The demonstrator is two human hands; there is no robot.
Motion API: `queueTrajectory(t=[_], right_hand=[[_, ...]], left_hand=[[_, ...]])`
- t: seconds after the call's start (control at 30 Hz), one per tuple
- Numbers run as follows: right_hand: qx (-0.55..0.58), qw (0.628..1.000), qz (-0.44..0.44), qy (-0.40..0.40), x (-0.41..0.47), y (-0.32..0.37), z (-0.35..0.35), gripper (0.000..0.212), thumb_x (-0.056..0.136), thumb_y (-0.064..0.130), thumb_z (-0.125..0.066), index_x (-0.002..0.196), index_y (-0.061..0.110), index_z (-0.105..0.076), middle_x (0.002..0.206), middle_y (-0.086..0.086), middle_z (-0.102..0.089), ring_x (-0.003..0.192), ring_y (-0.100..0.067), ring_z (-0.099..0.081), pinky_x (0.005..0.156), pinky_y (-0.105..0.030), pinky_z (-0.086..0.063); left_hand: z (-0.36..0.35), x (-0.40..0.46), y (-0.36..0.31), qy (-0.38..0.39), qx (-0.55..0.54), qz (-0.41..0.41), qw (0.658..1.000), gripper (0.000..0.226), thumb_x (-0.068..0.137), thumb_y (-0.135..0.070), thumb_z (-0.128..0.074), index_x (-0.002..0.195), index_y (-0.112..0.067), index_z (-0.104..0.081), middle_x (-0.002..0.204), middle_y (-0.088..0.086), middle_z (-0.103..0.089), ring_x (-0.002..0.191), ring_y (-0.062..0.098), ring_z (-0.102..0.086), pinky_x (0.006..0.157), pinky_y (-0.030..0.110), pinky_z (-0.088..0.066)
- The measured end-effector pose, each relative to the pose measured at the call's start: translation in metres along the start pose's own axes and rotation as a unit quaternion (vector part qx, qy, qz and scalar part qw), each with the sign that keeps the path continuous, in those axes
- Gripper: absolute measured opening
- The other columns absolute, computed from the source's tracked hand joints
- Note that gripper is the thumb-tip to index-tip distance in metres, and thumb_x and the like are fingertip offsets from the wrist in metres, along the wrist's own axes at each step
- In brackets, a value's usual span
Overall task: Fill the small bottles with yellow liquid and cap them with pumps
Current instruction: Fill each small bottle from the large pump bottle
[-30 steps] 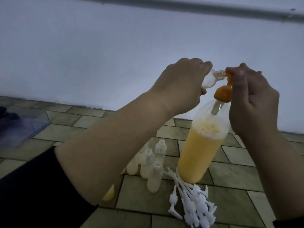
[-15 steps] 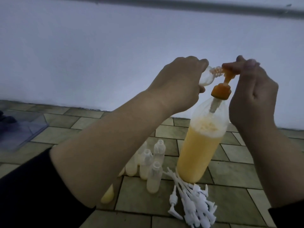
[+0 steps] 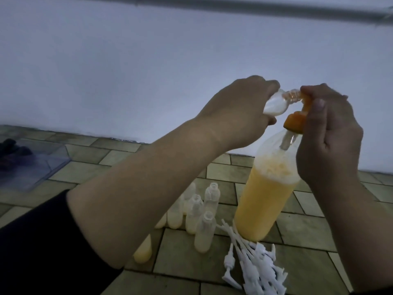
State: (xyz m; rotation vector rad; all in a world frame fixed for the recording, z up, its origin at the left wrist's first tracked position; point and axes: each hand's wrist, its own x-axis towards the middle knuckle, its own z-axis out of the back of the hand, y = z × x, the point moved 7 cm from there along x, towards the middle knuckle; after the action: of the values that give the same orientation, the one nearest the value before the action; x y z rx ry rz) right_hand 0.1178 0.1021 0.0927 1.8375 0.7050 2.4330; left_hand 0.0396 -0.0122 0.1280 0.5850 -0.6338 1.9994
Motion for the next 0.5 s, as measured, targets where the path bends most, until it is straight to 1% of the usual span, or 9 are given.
queueTrajectory(t=[0.07, 0.1, 0.17, 0.23, 0.33, 0.4, 0.43, 0.5], right_hand=[[-0.004, 1.000, -0.009, 0.001, 0.003, 0.004, 0.003, 0.049, 0.100, 0.033, -0.022, 0.122, 0.007, -0.058, 0.115, 0.011, -0.048, 0.123, -0.017, -0.047, 0.104, -0.051, -0.036], [-0.004, 1.000, -0.019, 0.004, 0.004, 0.005, 0.004, 0.051, 0.099, 0.035, -0.021, 0.122, 0.008, -0.058, 0.116, 0.011, -0.048, 0.129, -0.020, -0.044, 0.107, -0.048, -0.033], [-0.007, 0.999, -0.035, 0.021, 0.004, 0.004, 0.004, 0.052, 0.098, 0.038, -0.021, 0.124, 0.010, -0.057, 0.119, 0.014, -0.047, 0.135, -0.016, -0.035, 0.111, -0.043, -0.029], [-0.009, 0.998, -0.042, 0.040, 0.004, 0.003, 0.003, 0.051, 0.099, 0.039, -0.022, 0.127, 0.012, -0.055, 0.123, 0.015, -0.045, 0.138, -0.014, -0.029, 0.112, -0.045, -0.026], [-0.022, 0.997, -0.047, 0.062, 0.006, 0.002, 0.003, 0.051, 0.099, 0.040, -0.022, 0.128, 0.013, -0.054, 0.125, 0.016, -0.044, 0.141, -0.015, -0.025, 0.113, -0.047, -0.024], [-0.024, 0.996, -0.052, 0.068, 0.006, 0.001, 0.003, 0.051, 0.099, 0.041, -0.022, 0.126, 0.013, -0.055, 0.124, 0.018, -0.044, 0.141, -0.014, -0.024, 0.114, -0.046, -0.022], [-0.022, 0.996, -0.054, 0.072, 0.006, 0.000, 0.002, 0.051, 0.099, 0.041, -0.022, 0.126, 0.013, -0.055, 0.125, 0.018, -0.044, 0.141, -0.013, -0.024, 0.115, -0.045, -0.021], [-0.023, 0.995, -0.060, 0.082, 0.008, -0.002, 0.001, 0.051, 0.099, 0.043, -0.023, 0.125, 0.012, -0.055, 0.126, 0.018, -0.044, 0.142, -0.013, -0.022, 0.116, -0.045, -0.019]], left_hand=[[0.005, 0.001, -0.001, -0.006, -0.009, -0.001, 1.000, 0.037, 0.088, -0.032, -0.061, 0.122, -0.022, -0.053, 0.116, -0.002, -0.056, 0.098, 0.015, -0.052, 0.080, 0.028, -0.045], [0.006, 0.001, -0.001, -0.003, -0.014, 0.001, 1.000, 0.037, 0.088, -0.032, -0.061, 0.122, -0.021, -0.053, 0.116, -0.002, -0.056, 0.098, 0.015, -0.052, 0.082, 0.029, -0.045], [0.006, -0.001, 0.003, 0.010, -0.035, 0.017, 0.999, 0.038, 0.087, -0.032, -0.061, 0.123, -0.022, -0.053, 0.116, -0.003, -0.055, 0.098, 0.014, -0.051, 0.083, 0.028, -0.045], [0.007, -0.010, 0.014, 0.022, -0.073, 0.044, 0.996, 0.039, 0.087, -0.032, -0.062, 0.123, -0.024, -0.052, 0.116, -0.006, -0.055, 0.095, 0.010, -0.051, 0.080, 0.024, -0.043], [0.013, -0.036, 0.040, 0.021, -0.151, 0.100, 0.983, 0.034, 0.083, -0.032, -0.065, 0.114, -0.028, -0.053, 0.108, -0.013, -0.059, 0.086, 0.001, -0.053, 0.072, 0.016, -0.043], [0.014, -0.060, 0.060, 0.027, -0.188, 0.150, 0.970, 0.033, 0.080, -0.033, -0.069, 0.109, -0.031, -0.054, 0.103, -0.016, -0.061, 0.086, -0.002, -0.056, 0.071, 0.014, -0.045], [0.012, -0.074, 0.070, 0.038, -0.200, 0.176, 0.963, 0.034, 0.078, -0.034, -0.070, 0.108, -0.032, -0.054, 0.102, -0.016, -0.062, 0.087, 0.000, -0.058, 0.074, 0.016, -0.047], [0.005, -0.103, 0.087, 0.076, -0.212, 0.227, 0.947, 0.038, 0.074, -0.038, -0.072, 0.107, -0.031, -0.056, 0.100, -0.016, -0.064, 0.089, 0.003, -0.062, 0.080, 0.028, -0.053]])
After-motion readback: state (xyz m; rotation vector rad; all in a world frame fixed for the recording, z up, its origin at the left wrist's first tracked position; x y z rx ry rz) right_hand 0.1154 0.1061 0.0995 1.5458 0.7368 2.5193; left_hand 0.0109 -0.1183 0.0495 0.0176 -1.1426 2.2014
